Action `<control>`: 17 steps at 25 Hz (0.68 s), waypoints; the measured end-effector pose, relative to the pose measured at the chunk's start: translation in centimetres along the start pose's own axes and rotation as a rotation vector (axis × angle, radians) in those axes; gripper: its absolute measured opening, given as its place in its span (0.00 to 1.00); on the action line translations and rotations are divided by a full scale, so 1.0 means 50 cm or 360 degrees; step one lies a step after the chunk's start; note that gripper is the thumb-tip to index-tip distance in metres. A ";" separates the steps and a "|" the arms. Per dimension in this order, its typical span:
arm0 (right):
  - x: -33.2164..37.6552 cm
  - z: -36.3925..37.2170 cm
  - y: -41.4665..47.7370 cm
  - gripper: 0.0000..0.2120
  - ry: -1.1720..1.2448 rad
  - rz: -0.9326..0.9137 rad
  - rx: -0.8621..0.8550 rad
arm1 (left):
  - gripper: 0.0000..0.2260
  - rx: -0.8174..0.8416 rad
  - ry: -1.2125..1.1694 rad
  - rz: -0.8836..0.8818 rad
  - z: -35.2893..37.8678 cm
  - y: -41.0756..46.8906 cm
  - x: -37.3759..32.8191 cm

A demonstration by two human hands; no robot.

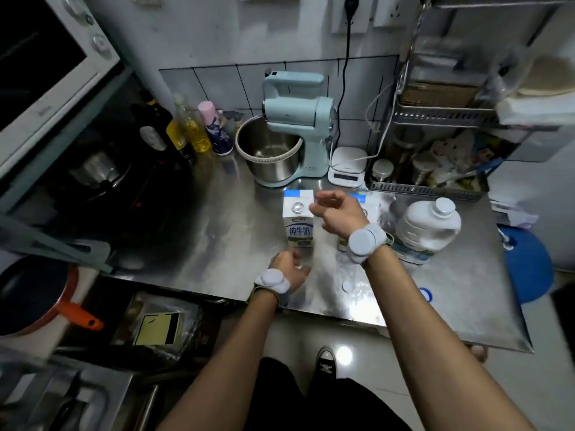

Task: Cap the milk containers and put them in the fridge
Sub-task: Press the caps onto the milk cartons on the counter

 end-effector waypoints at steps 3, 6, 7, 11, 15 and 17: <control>-0.007 0.003 0.034 0.24 -0.0318 0.0023 0.0074 | 0.23 0.0106 0.0139 -0.0050 0.022 0.032 0.023; -0.020 0.014 0.057 0.35 -0.0478 -0.0001 0.0126 | 0.24 0.0180 0.0180 -0.0081 0.041 0.060 0.050; -0.025 0.017 0.066 0.38 -0.0518 -0.0011 0.0147 | 0.25 0.0212 0.0210 -0.0059 0.050 0.070 0.060; -0.035 0.022 0.095 0.42 -0.0469 -0.0034 0.0170 | 0.26 0.0323 0.0338 0.0032 0.083 0.105 0.082; -0.050 0.019 0.126 0.37 -0.0385 -0.0036 0.0149 | 0.22 0.0407 0.0499 0.0149 0.111 0.140 0.092; -0.055 0.017 0.135 0.33 -0.0313 -0.0048 0.0134 | 0.18 0.0392 0.0457 0.0171 0.112 0.144 0.089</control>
Point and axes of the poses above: each hand's wrist, its own y-axis towards the middle knuckle, its own z-axis out of the palm, x = y × z, the point moved 4 cm from there along y, towards the middle knuckle
